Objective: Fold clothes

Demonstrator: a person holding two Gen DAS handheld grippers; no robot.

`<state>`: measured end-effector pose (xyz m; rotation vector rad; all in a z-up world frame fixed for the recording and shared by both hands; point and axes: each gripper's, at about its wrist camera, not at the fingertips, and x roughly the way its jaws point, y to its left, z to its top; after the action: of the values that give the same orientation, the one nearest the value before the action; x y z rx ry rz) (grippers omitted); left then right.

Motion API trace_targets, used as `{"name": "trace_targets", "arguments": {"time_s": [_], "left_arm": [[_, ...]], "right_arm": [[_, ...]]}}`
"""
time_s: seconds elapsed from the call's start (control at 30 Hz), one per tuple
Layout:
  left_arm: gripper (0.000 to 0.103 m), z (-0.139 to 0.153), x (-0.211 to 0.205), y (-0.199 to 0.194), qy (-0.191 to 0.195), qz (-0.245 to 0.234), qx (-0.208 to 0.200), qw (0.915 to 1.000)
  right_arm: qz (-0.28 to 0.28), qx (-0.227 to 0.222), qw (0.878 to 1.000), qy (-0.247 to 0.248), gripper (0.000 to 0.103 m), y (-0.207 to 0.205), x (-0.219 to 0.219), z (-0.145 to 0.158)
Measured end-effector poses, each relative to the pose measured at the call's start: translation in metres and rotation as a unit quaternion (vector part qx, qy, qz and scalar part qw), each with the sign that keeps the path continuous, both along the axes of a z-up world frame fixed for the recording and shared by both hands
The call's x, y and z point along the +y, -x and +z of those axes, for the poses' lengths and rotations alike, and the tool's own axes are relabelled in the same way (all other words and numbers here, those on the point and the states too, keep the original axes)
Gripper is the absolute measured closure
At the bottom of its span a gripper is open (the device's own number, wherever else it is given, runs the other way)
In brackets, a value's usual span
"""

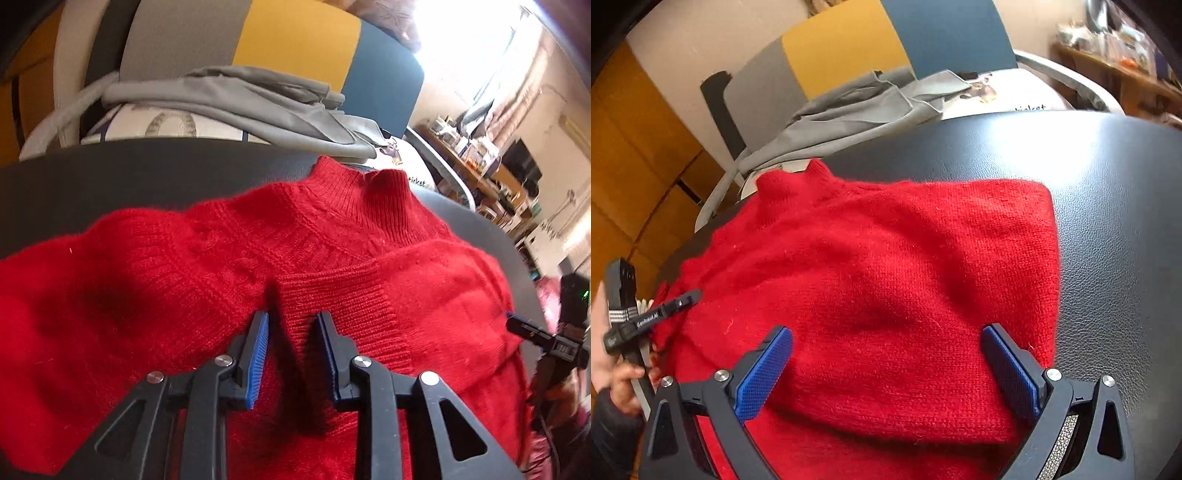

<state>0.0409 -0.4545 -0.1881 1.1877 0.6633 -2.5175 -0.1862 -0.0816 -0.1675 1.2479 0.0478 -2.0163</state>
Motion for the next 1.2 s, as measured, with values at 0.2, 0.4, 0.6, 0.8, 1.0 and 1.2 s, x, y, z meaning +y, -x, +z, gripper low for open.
{"name": "trace_targets", "arguments": {"time_s": [0.2,0.4,0.6,0.8,1.0,1.2], "left_arm": [[0.075,0.001,-0.006,-0.004,-0.027,0.021,0.014,0.9993],[0.076,0.03,0.002,0.0,-0.002,0.01,0.036,0.9993],[0.075,0.044,-0.013,-0.023,-0.013,0.033,0.044,0.9984],[0.075,0.04,-0.042,-0.088,-0.035,0.099,0.04,0.9936],[0.075,0.025,-0.06,-0.159,-0.046,0.159,0.026,0.9859],[0.075,0.013,-0.071,-0.219,-0.07,0.212,0.023,0.9744]], "right_arm": [[0.016,0.076,0.994,-0.073,0.0,-0.02,-0.021,-0.007],[0.015,0.071,0.992,-0.106,0.0,-0.018,-0.027,-0.001],[0.03,0.078,0.992,-0.096,0.0,-0.02,-0.038,0.02],[0.083,0.121,0.985,-0.092,0.0,-0.027,-0.096,0.034],[0.085,0.114,0.983,-0.119,0.0,-0.013,-0.147,0.013],[0.075,0.122,0.979,-0.142,0.0,-0.013,-0.162,-0.003]]}}
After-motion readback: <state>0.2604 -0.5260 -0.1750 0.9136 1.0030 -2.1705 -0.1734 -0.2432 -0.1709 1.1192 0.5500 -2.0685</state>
